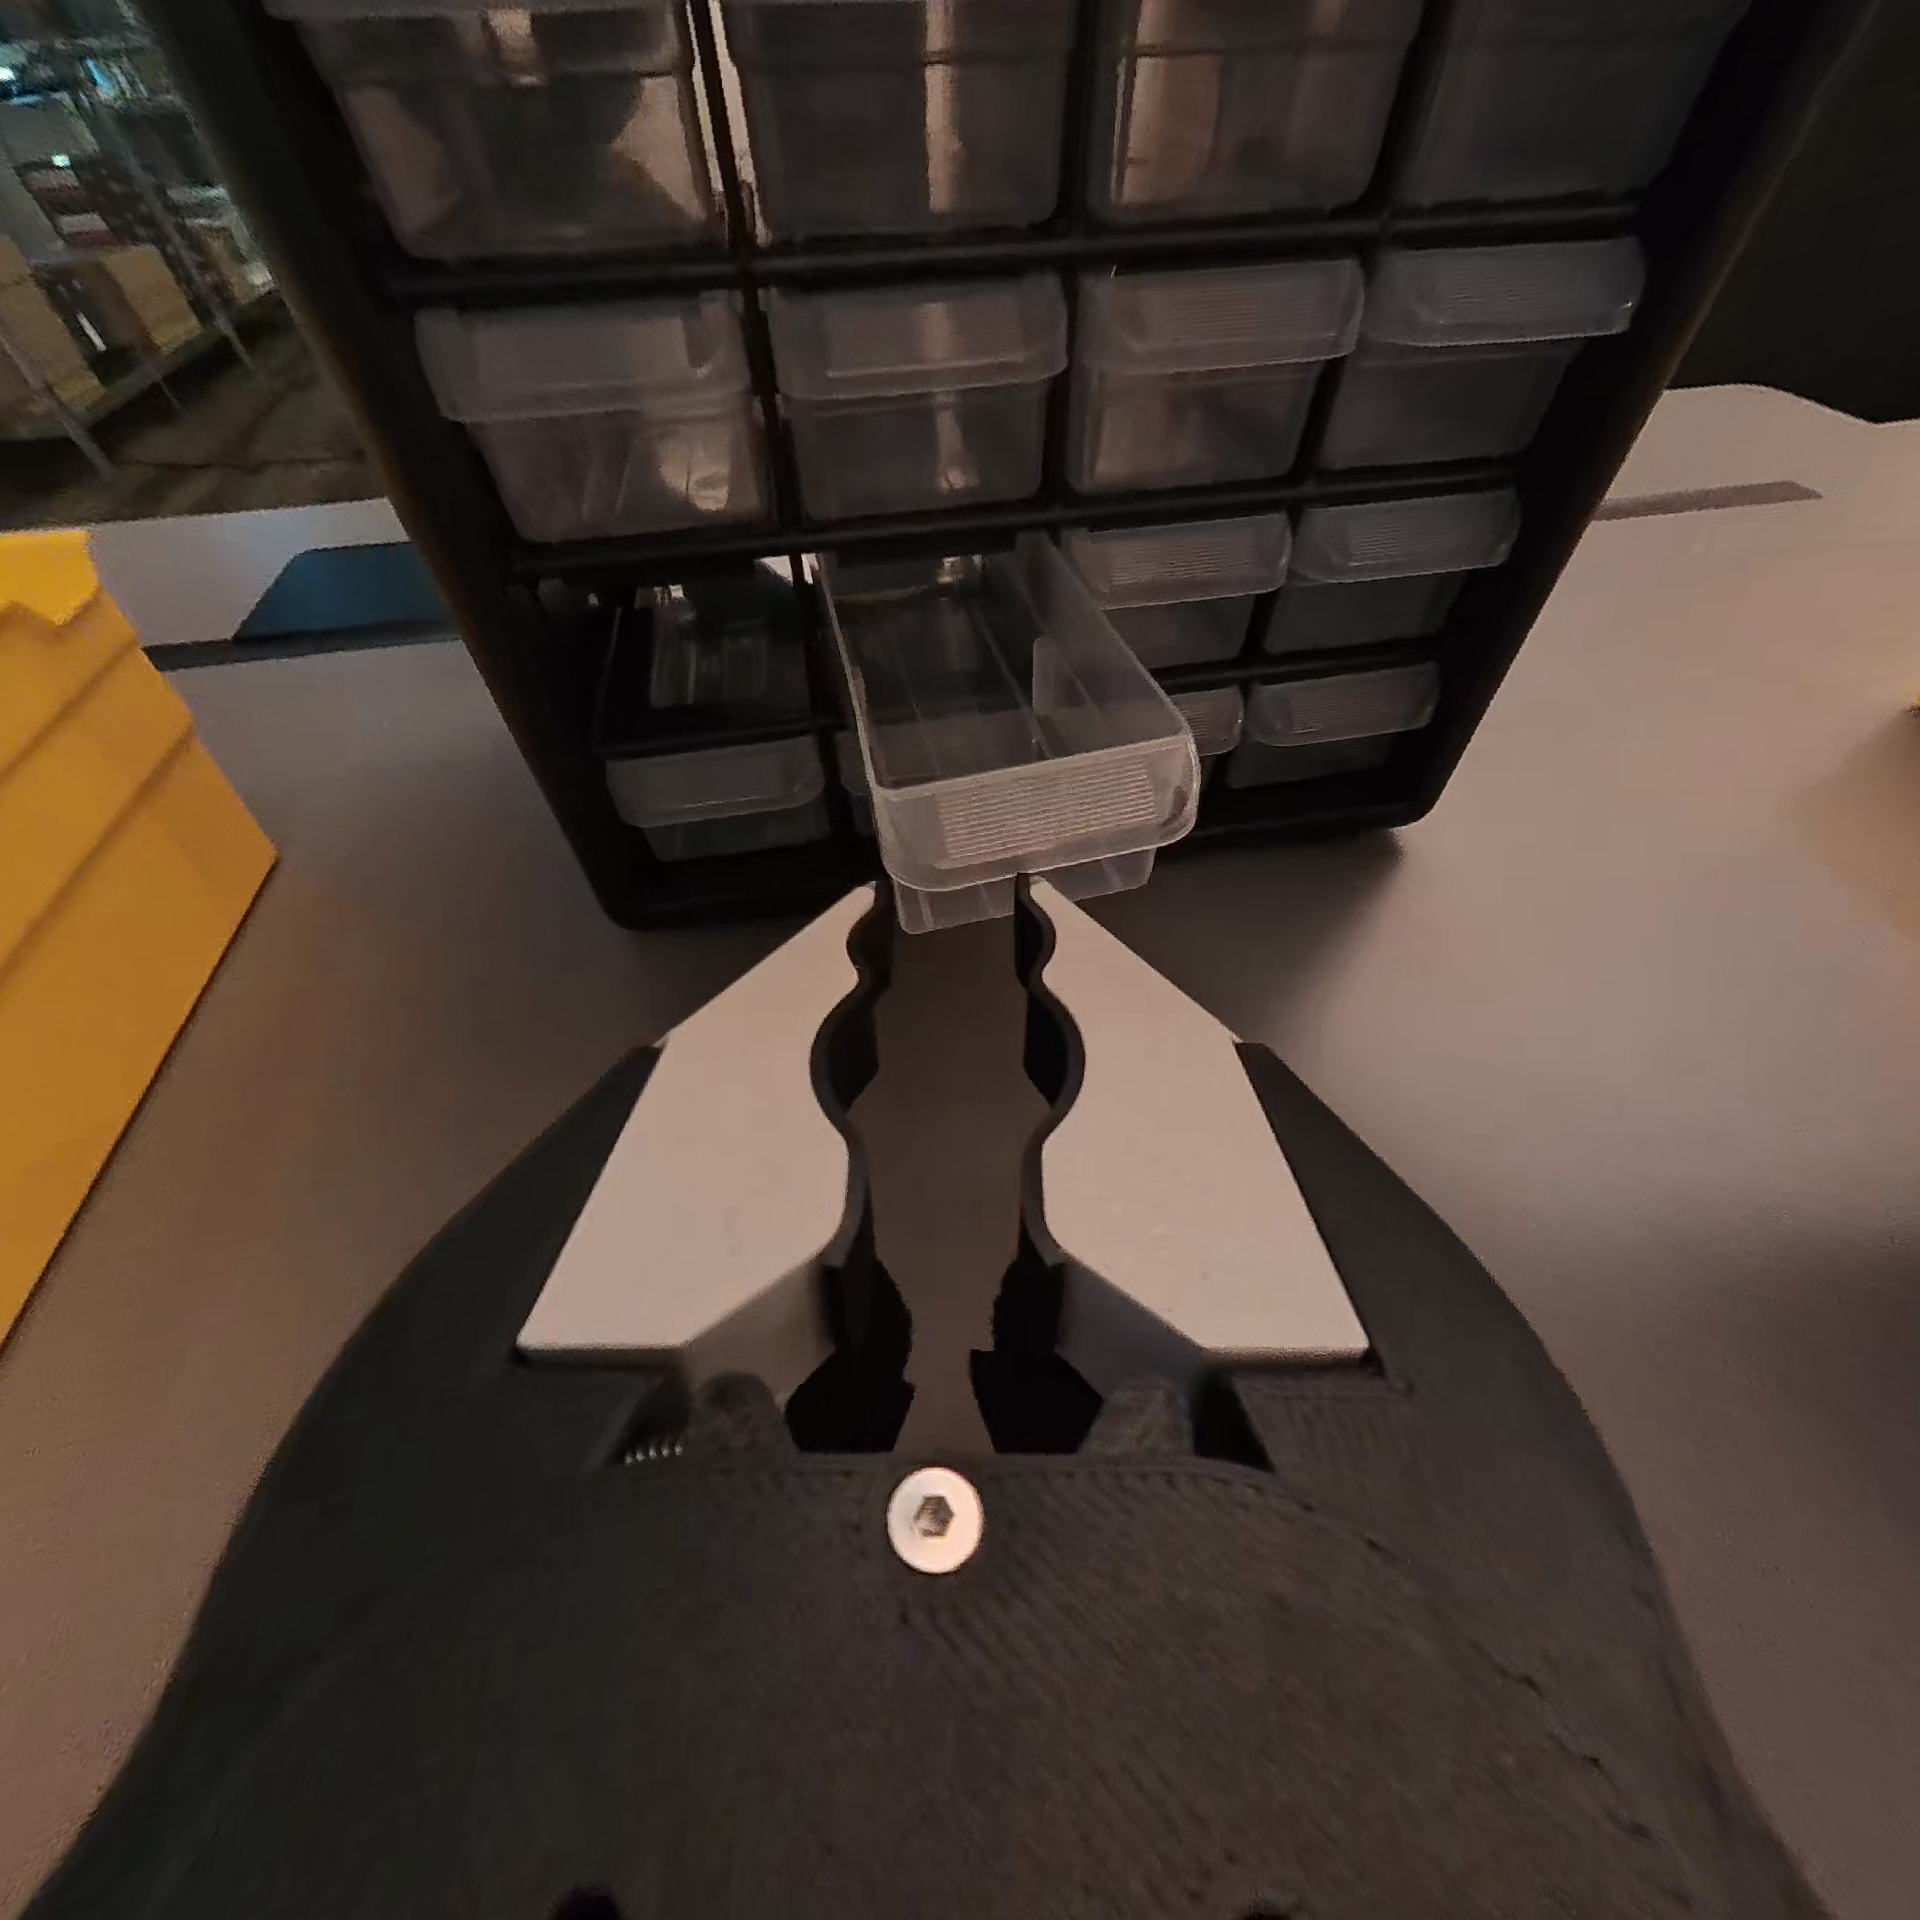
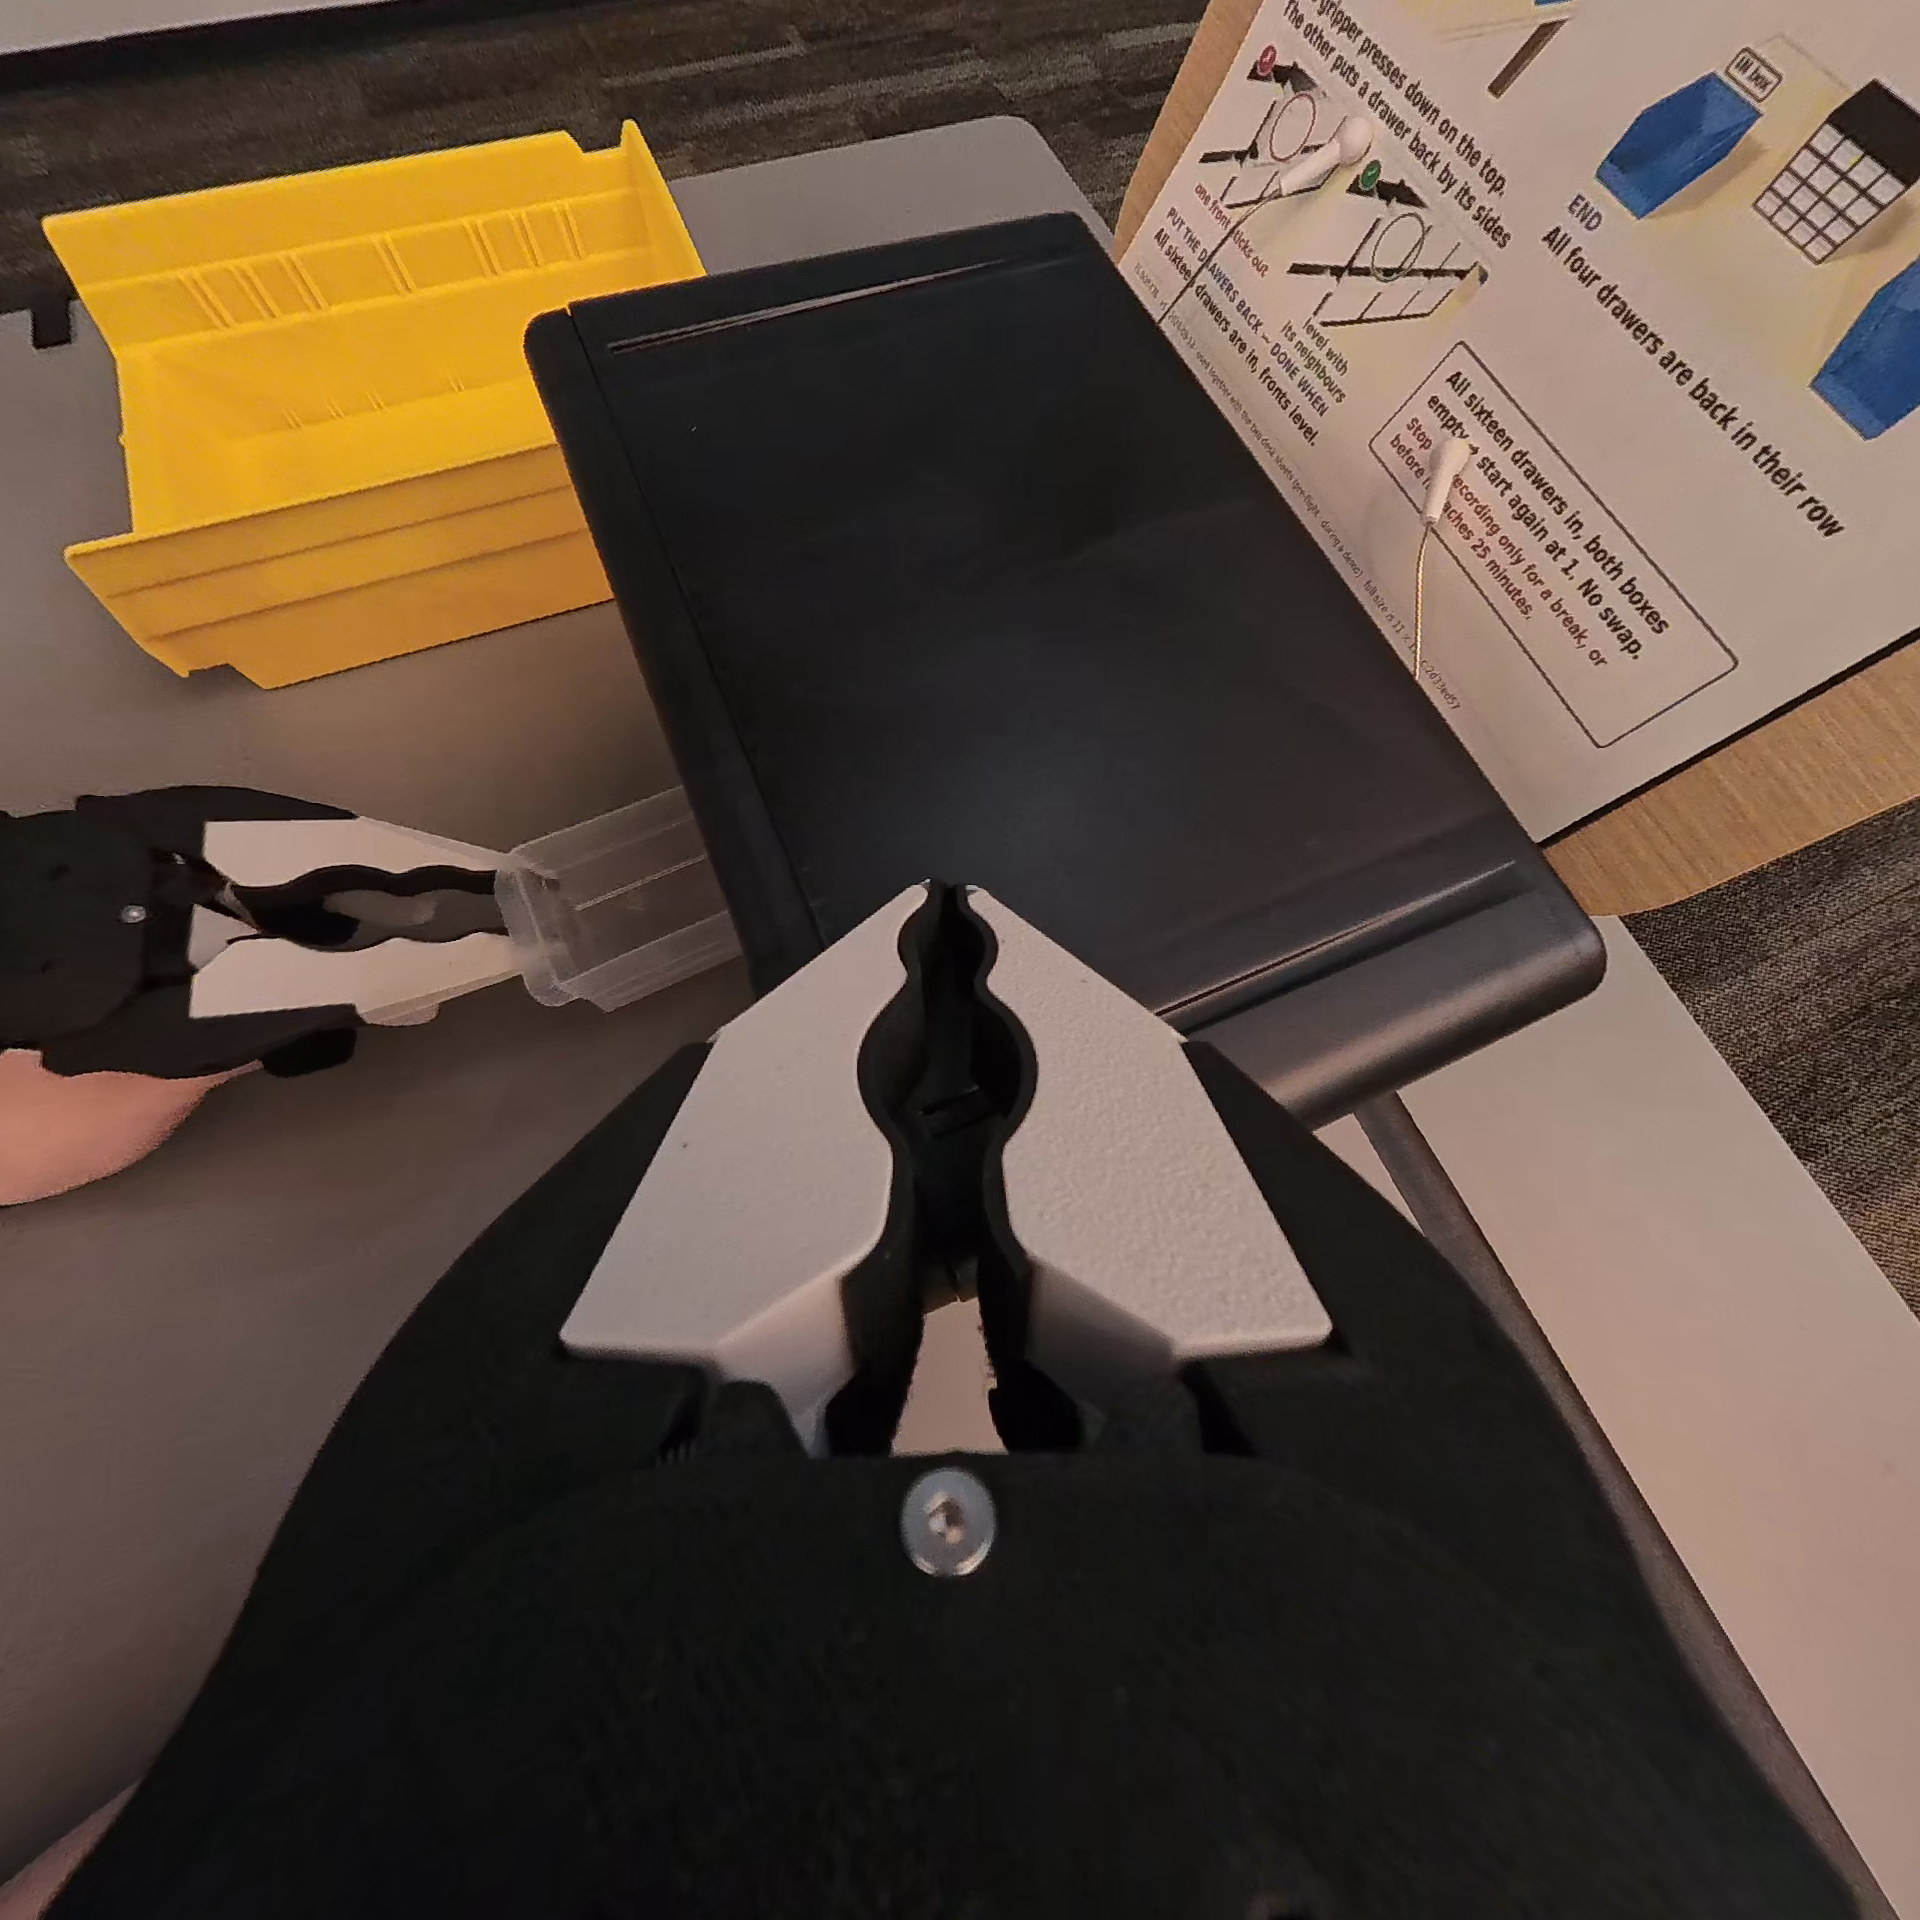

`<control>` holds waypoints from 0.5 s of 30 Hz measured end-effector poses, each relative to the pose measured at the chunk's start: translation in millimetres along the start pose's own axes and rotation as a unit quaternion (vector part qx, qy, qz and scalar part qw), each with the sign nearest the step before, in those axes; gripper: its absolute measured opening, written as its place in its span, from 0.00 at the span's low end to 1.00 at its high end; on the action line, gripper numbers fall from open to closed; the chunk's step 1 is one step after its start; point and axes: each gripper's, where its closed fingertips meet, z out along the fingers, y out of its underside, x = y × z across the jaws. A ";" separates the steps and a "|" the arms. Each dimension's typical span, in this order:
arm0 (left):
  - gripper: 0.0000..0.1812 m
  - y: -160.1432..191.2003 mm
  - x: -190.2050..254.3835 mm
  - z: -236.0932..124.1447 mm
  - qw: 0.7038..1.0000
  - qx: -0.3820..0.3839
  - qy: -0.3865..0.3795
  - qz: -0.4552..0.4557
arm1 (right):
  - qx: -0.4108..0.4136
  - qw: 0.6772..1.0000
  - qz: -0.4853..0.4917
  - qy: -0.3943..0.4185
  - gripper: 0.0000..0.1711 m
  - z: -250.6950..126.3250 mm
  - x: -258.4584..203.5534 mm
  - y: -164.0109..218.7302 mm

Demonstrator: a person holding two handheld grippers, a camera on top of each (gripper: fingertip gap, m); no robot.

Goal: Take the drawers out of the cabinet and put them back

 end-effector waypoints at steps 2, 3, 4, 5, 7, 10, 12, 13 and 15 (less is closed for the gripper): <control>0.12 2.9 -1.8 1.6 1.000 -0.005 -0.001 -0.013 | 0.000 1.000 0.000 0.000 0.00 0.0 0.0 0.0; 0.12 5.8 -3.5 2.2 1.000 -0.012 -0.003 -0.021 | 0.000 1.000 -0.001 0.001 0.00 0.0 0.1 0.0; 0.14 10.0 -5.1 2.4 0.999 -0.021 -0.006 -0.033 | -0.001 1.000 -0.002 0.002 0.00 0.0 0.0 0.0; 0.15 14.3 -4.8 1.7 0.998 -0.028 -0.003 -0.047 | -0.001 1.000 -0.002 0.002 0.00 0.1 0.1 0.0; 0.14 20.6 -0.4 -1.1 0.997 -0.029 0.012 -0.072 | 0.000 1.000 -0.002 0.002 0.00 0.0 0.1 0.0; 0.12 16.6 3.1 -2.2 0.997 -0.005 0.018 -0.071 | 0.000 1.000 0.000 0.000 0.00 0.0 0.1 0.0; 0.12 10.5 4.8 0.2 0.997 0.006 0.019 -0.070 | 0.000 1.000 -0.002 0.002 0.00 0.0 0.0 0.1; 0.13 8.4 6.8 1.8 0.997 0.008 0.022 -0.074 | -0.001 1.000 -0.003 0.003 0.00 -0.1 0.1 0.1; 0.13 2.8 10.3 4.0 0.997 0.018 0.024 -0.073 | -0.001 1.000 -0.003 0.003 0.00 -0.1 0.2 0.1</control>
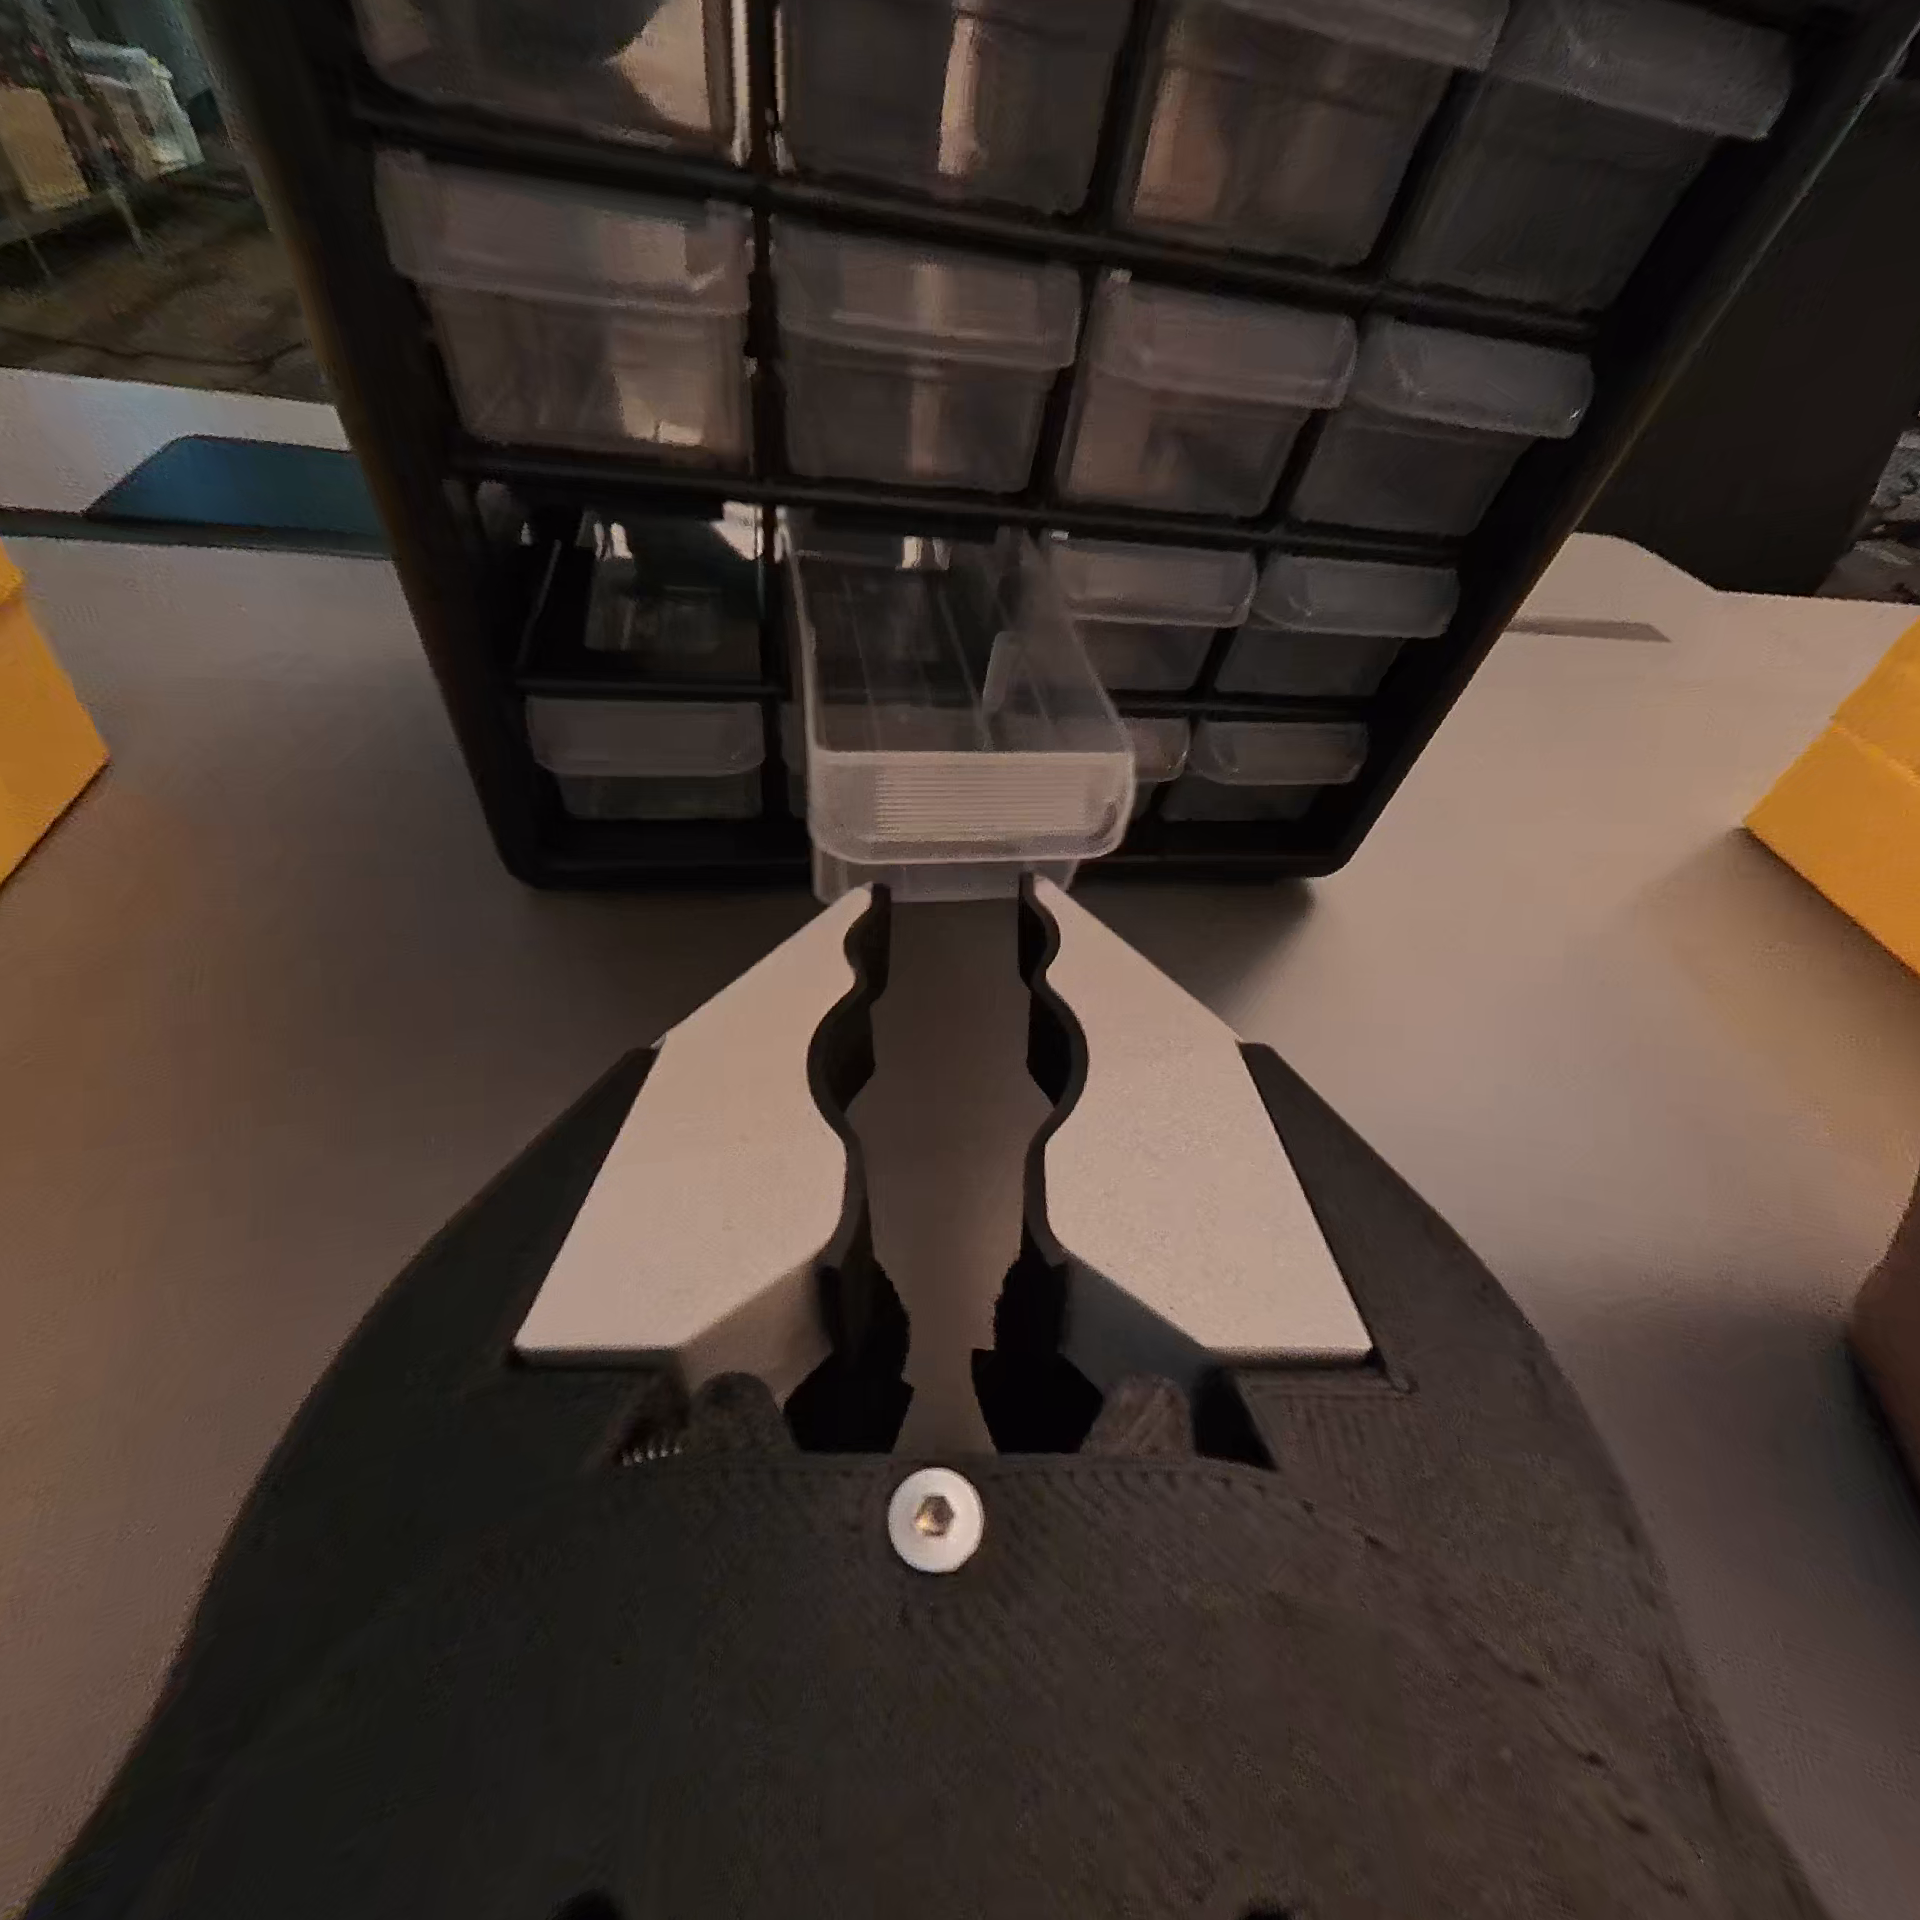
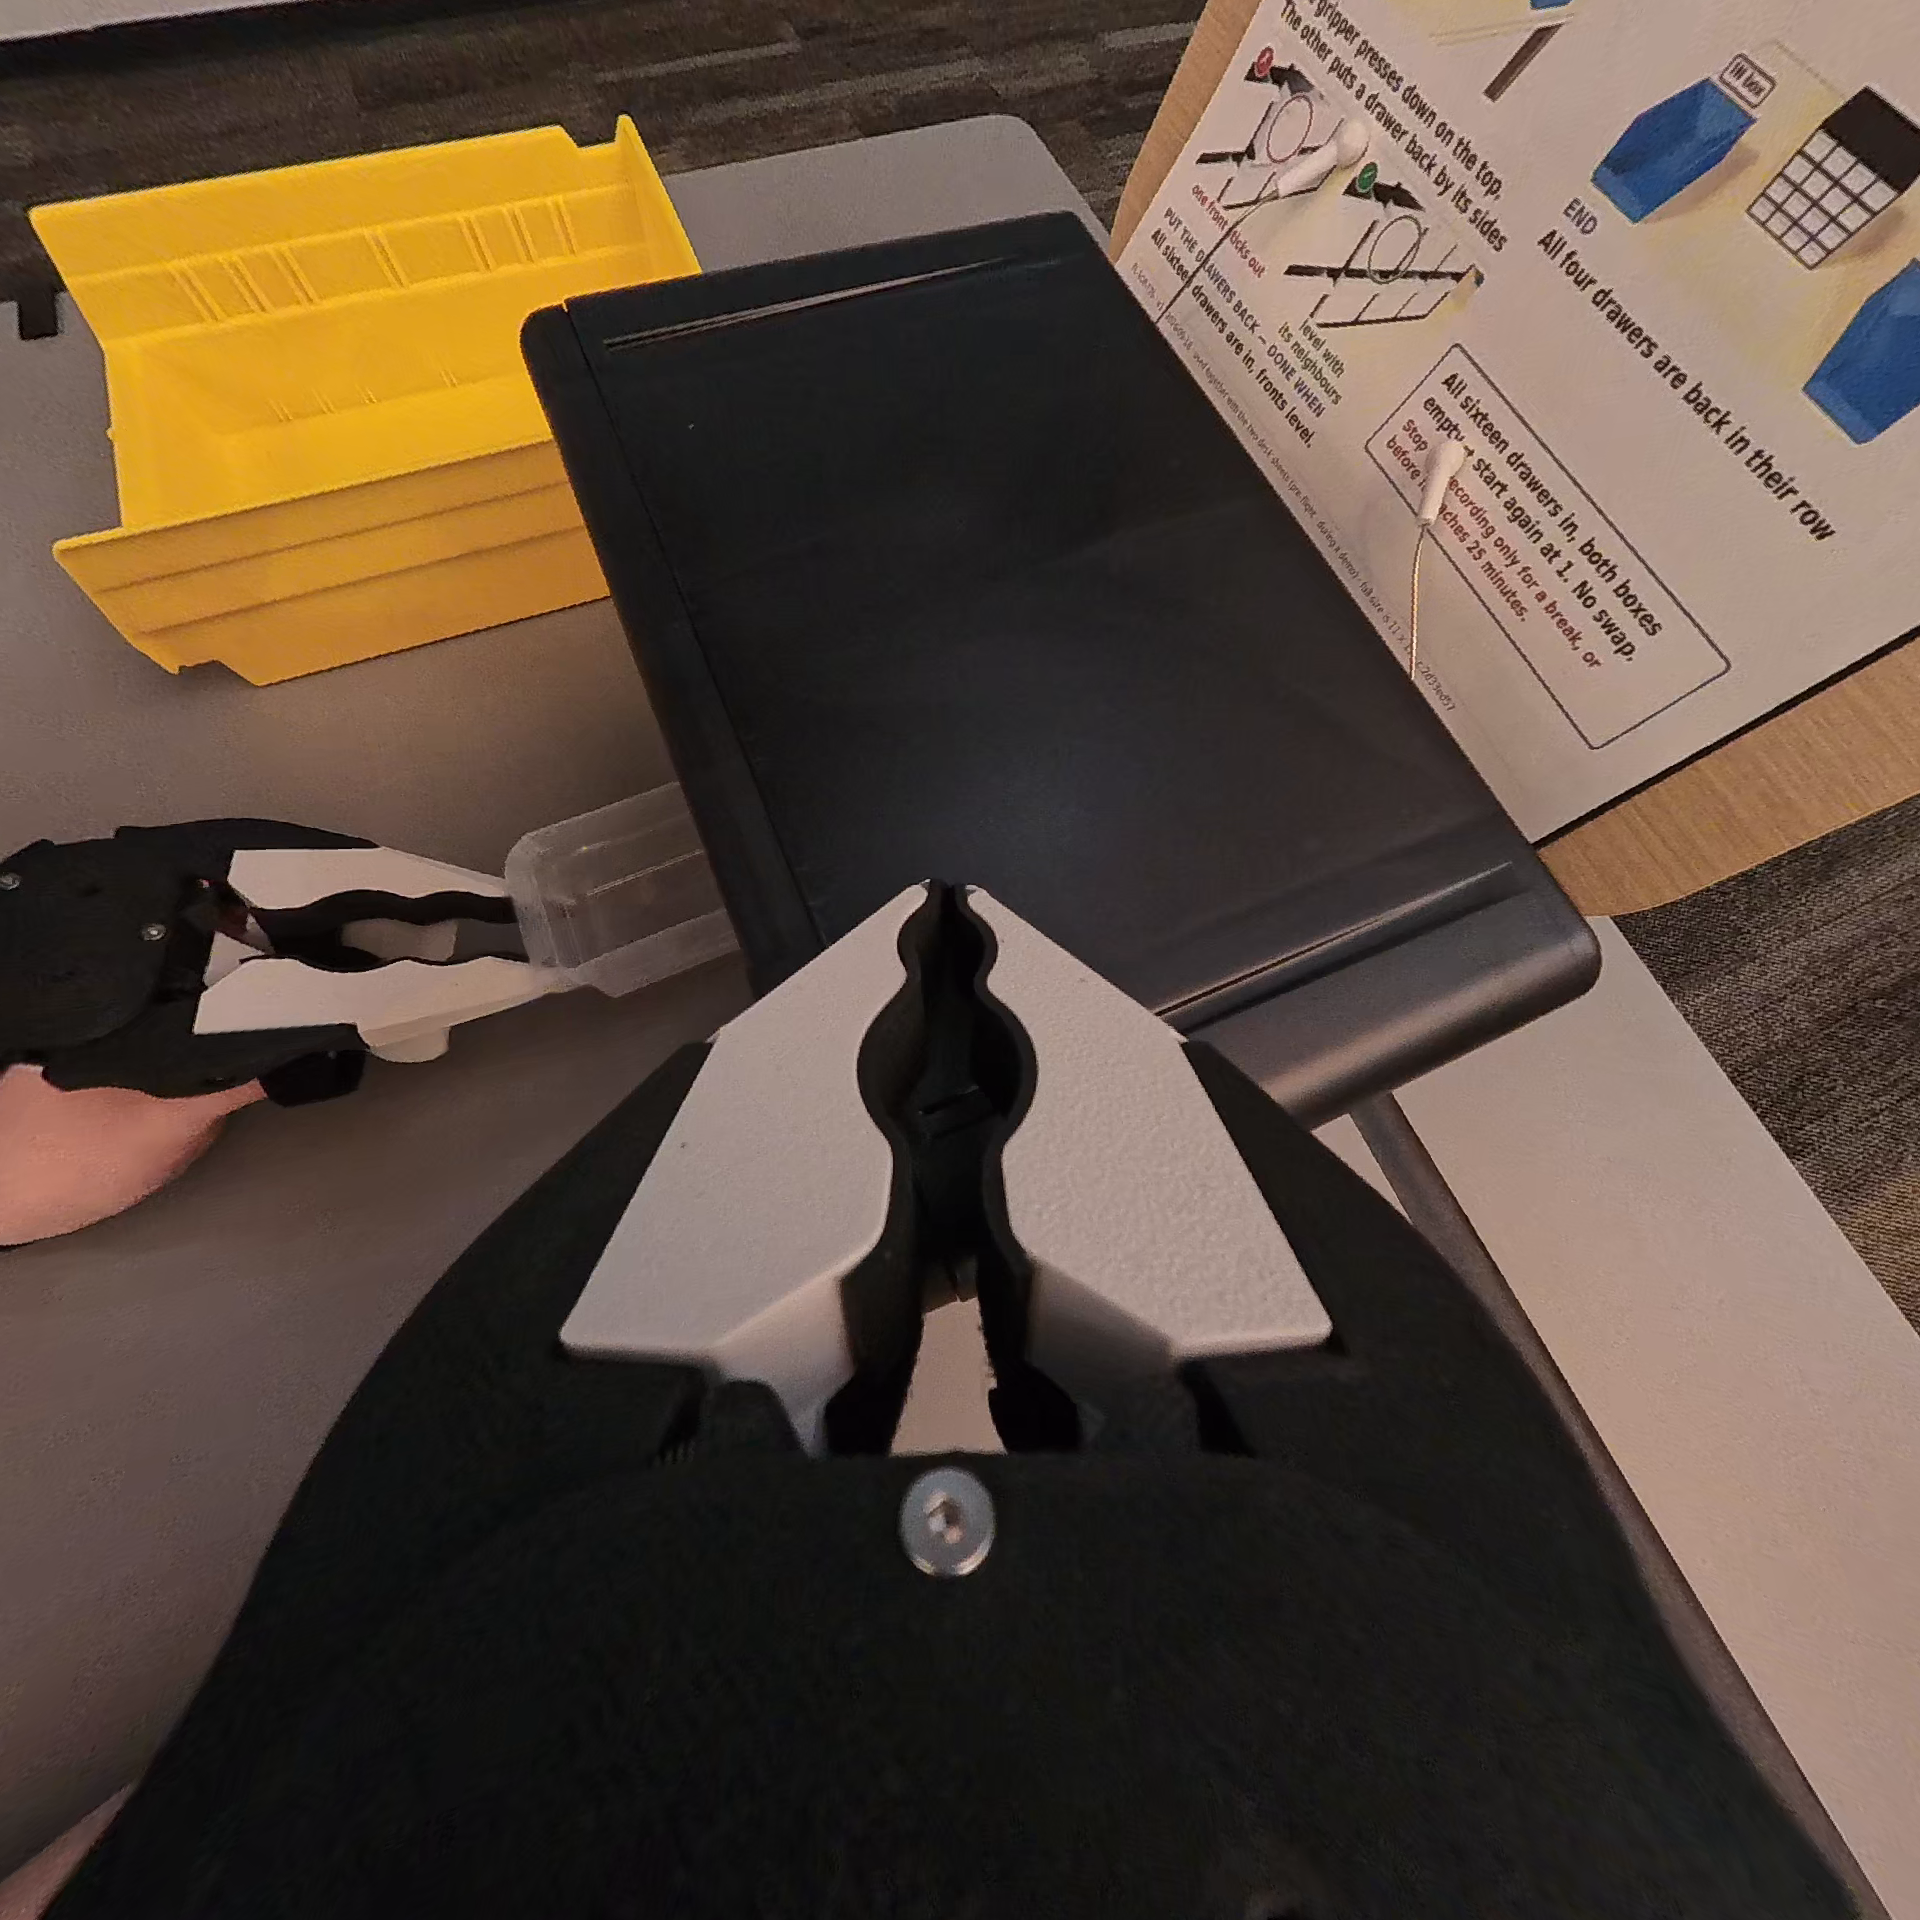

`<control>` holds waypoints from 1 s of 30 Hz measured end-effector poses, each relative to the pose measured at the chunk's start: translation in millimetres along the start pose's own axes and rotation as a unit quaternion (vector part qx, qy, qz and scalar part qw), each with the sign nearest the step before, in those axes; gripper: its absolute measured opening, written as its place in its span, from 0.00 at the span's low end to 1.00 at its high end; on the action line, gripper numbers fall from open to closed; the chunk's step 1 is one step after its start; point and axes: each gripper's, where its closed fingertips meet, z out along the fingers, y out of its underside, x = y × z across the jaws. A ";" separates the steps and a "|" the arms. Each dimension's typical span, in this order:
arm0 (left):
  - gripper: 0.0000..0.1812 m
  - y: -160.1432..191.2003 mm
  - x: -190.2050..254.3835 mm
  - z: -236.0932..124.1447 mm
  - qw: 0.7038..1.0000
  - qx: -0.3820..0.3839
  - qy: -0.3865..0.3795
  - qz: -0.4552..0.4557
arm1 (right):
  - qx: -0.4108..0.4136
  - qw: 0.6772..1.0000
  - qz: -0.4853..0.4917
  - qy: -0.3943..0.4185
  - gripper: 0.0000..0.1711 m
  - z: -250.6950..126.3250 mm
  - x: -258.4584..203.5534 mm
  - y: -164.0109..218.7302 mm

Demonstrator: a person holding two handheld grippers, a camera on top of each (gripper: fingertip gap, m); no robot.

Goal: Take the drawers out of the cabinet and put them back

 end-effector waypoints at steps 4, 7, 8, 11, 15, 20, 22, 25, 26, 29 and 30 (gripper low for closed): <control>0.13 -9.5 0.9 7.4 1.000 0.011 -0.006 0.004 | 0.001 1.000 0.002 -0.002 0.00 0.0 0.0 -0.1; 0.13 -16.3 -2.0 15.7 1.000 0.014 -0.012 -0.001 | 0.000 1.000 0.001 -0.002 0.00 0.0 0.0 0.0; 0.13 -17.3 -3.2 19.1 1.000 0.013 -0.015 -0.001 | 0.001 1.000 0.001 -0.002 0.00 0.0 0.0 -0.1; 0.13 -19.6 -5.0 28.6 1.000 0.016 -0.020 -0.003 | 0.003 1.000 0.004 -0.009 0.00 0.0 -0.7 -0.3; 0.13 -21.8 -7.2 42.8 1.000 0.016 -0.024 -0.011 | 0.004 1.000 0.005 -0.010 0.00 0.0 -0.8 -0.3; 0.13 -26.7 -9.5 56.1 0.999 0.019 -0.027 -0.018 | 0.002 1.000 0.001 -0.006 0.00 0.1 -0.8 -0.2; 0.13 -27.7 -10.5 60.1 0.999 0.018 -0.028 -0.021 | 0.003 1.000 0.002 -0.008 0.00 0.1 -0.9 -0.3; 0.13 -28.7 -11.5 64.2 0.999 0.021 -0.028 -0.029 | 0.003 1.000 0.002 -0.009 0.00 0.1 -1.0 -0.4; 0.13 -29.0 -11.8 65.4 0.999 0.021 -0.028 -0.033 | 0.003 1.000 0.001 -0.008 0.00 0.1 -1.0 -0.3; 0.13 -29.7 -13.2 68.6 0.999 0.021 -0.028 -0.038 | 0.002 1.000 -0.001 -0.006 0.00 0.1 -1.0 -0.4; 0.14 -29.4 -13.2 69.5 0.999 0.019 -0.028 -0.038 | 0.002 1.000 -0.001 -0.006 0.00 0.1 -1.1 -0.4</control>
